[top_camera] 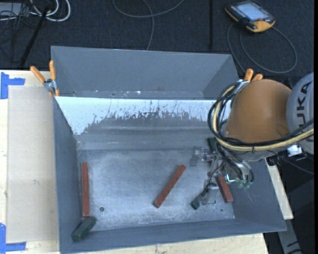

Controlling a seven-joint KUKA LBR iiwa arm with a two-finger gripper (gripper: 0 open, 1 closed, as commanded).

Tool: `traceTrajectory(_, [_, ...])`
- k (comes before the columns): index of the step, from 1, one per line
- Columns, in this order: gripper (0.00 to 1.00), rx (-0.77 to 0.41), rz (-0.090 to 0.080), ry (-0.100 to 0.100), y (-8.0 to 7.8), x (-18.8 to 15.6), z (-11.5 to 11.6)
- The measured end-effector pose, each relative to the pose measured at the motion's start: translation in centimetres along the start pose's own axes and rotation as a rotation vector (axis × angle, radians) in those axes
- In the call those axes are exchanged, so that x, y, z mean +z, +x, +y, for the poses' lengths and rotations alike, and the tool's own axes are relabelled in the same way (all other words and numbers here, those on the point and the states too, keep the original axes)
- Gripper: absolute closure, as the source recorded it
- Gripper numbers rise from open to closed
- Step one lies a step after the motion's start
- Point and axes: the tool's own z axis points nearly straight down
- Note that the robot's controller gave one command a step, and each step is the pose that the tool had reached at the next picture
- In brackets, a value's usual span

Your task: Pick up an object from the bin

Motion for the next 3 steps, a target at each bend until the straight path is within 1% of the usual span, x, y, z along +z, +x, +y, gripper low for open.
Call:
traceTrajectory(1, [0.00, 0.000, -0.007, 0.000, -0.2, -0.3, 0.0])
traceTrajectory(2, [0.00, -0.041, -0.015, 0.001, -2.2, 4.7, 0.5])
traceTrajectory(3, [0.00, -0.058, -0.014, 0.001, -5.2, 10.3, 3.5])
